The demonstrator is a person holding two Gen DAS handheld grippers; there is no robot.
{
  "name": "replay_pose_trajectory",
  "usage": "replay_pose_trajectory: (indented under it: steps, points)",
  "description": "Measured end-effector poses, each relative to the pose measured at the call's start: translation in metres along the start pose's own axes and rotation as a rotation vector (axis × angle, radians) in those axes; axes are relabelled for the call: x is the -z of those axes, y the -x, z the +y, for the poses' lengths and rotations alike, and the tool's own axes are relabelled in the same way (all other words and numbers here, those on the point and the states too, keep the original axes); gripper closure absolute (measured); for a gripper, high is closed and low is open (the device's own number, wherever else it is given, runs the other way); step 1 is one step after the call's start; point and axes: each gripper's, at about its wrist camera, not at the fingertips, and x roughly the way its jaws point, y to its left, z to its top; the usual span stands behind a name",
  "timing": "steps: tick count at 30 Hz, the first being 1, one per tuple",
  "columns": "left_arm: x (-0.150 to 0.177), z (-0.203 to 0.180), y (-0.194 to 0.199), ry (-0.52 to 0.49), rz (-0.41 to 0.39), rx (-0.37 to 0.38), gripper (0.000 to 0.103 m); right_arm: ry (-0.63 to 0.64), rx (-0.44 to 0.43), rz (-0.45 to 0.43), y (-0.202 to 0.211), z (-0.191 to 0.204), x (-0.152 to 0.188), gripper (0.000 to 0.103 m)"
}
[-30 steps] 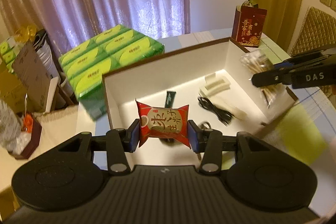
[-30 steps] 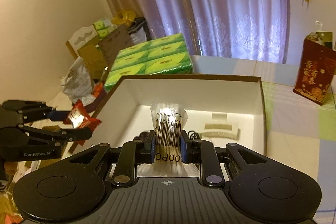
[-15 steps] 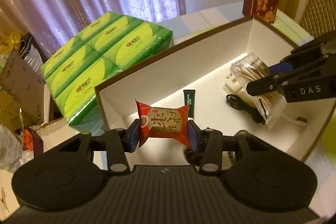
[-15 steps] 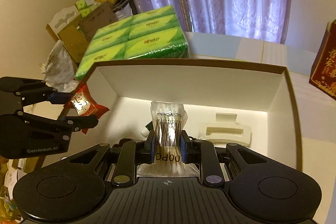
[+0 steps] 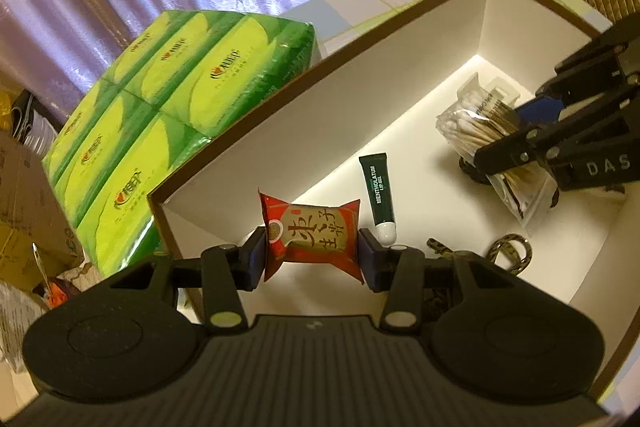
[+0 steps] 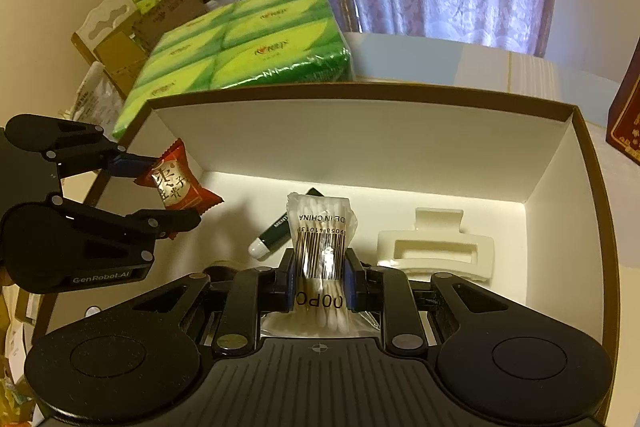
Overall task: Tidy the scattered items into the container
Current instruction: 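Carry the candy packet and swab bag with both grippers over the box, then open both grippers to drop the candy and swab bag into the box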
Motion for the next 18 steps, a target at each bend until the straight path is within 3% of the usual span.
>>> replay_pose_trajectory:
  steps: [7,15,16,17,18]
  points:
    - [-0.003,0.0,-0.001,-0.021,-0.006,-0.016,0.05,-0.006,-0.006,0.007,-0.005,-0.001,0.0,0.077]
    - [-0.007,0.008,0.008,0.026,-0.029,-0.015,0.047,0.012,-0.02,-0.004,-0.01,0.006,-0.004,0.075]
    - [-0.006,0.008,0.009,0.032,-0.03,-0.018,0.046,0.023,-0.016,-0.005,-0.01,0.008,-0.004,0.041]
    - [-0.006,0.009,0.01,0.04,-0.031,-0.021,0.045,0.035,0.002,-0.02,-0.009,0.01,-0.004,0.016]
    - [-0.006,0.01,0.011,0.047,-0.033,-0.022,0.044,0.053,0.026,-0.066,-0.005,0.013,-0.003,0.0]
